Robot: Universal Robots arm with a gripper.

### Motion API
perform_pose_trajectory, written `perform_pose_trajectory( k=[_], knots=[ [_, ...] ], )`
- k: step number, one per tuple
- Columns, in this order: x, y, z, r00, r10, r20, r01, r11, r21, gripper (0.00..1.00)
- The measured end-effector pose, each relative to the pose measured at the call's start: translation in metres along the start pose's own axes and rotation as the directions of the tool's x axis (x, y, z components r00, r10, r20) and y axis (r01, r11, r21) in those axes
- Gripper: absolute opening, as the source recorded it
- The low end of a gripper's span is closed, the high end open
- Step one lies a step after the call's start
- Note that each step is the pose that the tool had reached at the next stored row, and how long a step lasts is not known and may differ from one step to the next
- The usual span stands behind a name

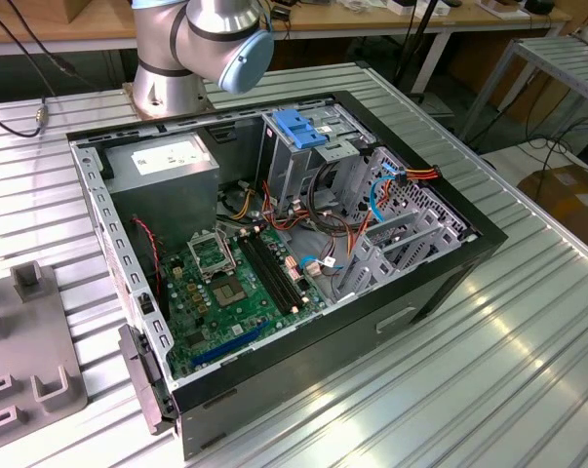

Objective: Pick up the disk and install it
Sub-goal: 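Pick up the disk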

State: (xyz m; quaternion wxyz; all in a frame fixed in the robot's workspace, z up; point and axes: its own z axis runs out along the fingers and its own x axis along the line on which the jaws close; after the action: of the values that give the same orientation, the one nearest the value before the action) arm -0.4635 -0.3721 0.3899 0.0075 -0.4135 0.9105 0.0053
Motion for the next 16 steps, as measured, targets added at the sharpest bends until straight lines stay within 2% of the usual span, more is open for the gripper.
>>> perform_pose_trajectory(
  k=[3, 5, 7, 9, 12, 14, 16],
  knots=[
    [0.0000, 0.0000, 0.0001, 0.9993, -0.037, -0.0001, 0.037, 0.9993, -0.0007, 0.10],
    [0.0000, 0.0000, 0.0002, 0.9975, -0.070, -0.0002, 0.070, 0.9975, -0.0012, 0.10],
    [0.0000, 0.0000, 0.0002, 0.9947, -0.103, -0.0003, 0.103, 0.9946, -0.0019, 0.10],
    [0.0000, 0.0000, 0.0003, 0.9902, -0.140, -0.0003, 0.140, 0.9902, -0.0025, 0.10],
    [0.0000, 0.0000, 0.0005, 0.9808, -0.195, -0.0003, 0.195, 0.9808, -0.0036, 0.10],
    [0.0000, 0.0000, 0.0007, 0.9728, -0.232, -0.0004, 0.232, 0.9728, -0.0043, 0.10],
    [0.0000, 0.0000, 0.0015, 0.9561, -0.293, -0.0002, 0.293, 0.9560, -0.0054, 0.11]
  ],
)
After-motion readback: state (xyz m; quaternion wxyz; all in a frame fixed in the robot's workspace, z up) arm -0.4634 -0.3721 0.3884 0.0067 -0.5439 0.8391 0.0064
